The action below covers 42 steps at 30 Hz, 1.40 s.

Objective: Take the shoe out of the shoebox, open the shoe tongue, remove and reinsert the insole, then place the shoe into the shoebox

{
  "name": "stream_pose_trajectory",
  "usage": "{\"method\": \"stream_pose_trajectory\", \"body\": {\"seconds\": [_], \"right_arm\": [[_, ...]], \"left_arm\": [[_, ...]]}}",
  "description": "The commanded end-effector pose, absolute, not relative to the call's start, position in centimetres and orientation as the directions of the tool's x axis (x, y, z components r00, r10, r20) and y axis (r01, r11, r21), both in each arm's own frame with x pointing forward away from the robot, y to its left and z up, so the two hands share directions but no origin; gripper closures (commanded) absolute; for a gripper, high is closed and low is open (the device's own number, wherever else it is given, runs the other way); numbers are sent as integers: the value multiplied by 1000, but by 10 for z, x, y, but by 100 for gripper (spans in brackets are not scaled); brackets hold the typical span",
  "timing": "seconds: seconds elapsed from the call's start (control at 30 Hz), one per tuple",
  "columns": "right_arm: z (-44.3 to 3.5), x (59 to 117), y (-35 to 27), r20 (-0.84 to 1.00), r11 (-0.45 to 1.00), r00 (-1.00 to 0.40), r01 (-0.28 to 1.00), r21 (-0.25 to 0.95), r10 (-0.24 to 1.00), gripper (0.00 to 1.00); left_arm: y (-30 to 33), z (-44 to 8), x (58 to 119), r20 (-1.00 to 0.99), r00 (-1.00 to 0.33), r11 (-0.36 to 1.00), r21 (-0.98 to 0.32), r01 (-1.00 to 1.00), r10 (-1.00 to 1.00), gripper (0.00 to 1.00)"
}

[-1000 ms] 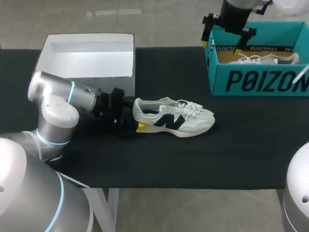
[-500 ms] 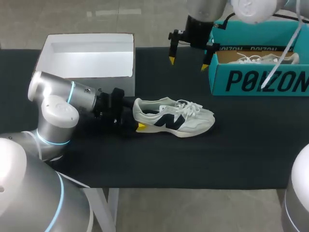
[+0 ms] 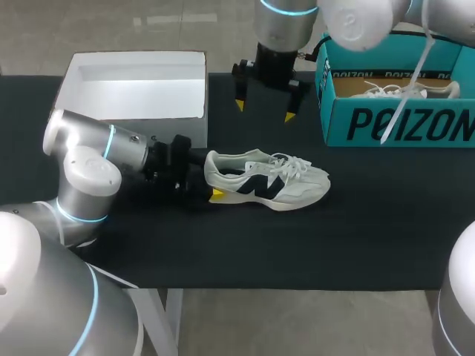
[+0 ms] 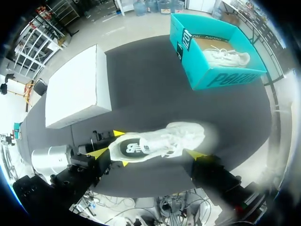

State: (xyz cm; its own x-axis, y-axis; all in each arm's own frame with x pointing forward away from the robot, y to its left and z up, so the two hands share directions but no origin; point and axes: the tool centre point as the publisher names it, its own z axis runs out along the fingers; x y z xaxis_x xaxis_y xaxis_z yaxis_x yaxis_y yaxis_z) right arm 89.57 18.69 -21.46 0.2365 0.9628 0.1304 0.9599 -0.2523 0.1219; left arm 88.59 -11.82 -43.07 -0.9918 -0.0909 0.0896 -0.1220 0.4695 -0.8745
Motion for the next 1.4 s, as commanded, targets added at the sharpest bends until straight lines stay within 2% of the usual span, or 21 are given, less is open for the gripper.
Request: {"method": "stream_pose_trajectory", "body": {"seconds": [0.03, 0.8, 1.13, 1.3, 1.4], "right_arm": [[-215, 896, 186, 132, -253, 237, 960, 122, 963, 0], [-222, 894, 186, 127, -229, 216, 967, 107, 968, 0], [-270, 869, 196, 10, -158, 158, 987, -10, 987, 0], [-287, 868, 200, -87, -155, 152, 987, -34, 985, 0], [-298, 869, 201, -211, -149, 134, 987, -55, 968, 0]], "left_arm": [[-117, -431, 886, 90, -992, 469, -875, -121, -89, 100], [-117, -431, 886, 90, -992, 469, -875, -121, -89, 100], [-117, -431, 886, 90, -992, 469, -875, -121, -89, 100], [-117, -431, 886, 90, -992, 469, -875, -121, -89, 100], [-117, -431, 886, 90, -992, 469, -875, -121, -89, 100]]}}
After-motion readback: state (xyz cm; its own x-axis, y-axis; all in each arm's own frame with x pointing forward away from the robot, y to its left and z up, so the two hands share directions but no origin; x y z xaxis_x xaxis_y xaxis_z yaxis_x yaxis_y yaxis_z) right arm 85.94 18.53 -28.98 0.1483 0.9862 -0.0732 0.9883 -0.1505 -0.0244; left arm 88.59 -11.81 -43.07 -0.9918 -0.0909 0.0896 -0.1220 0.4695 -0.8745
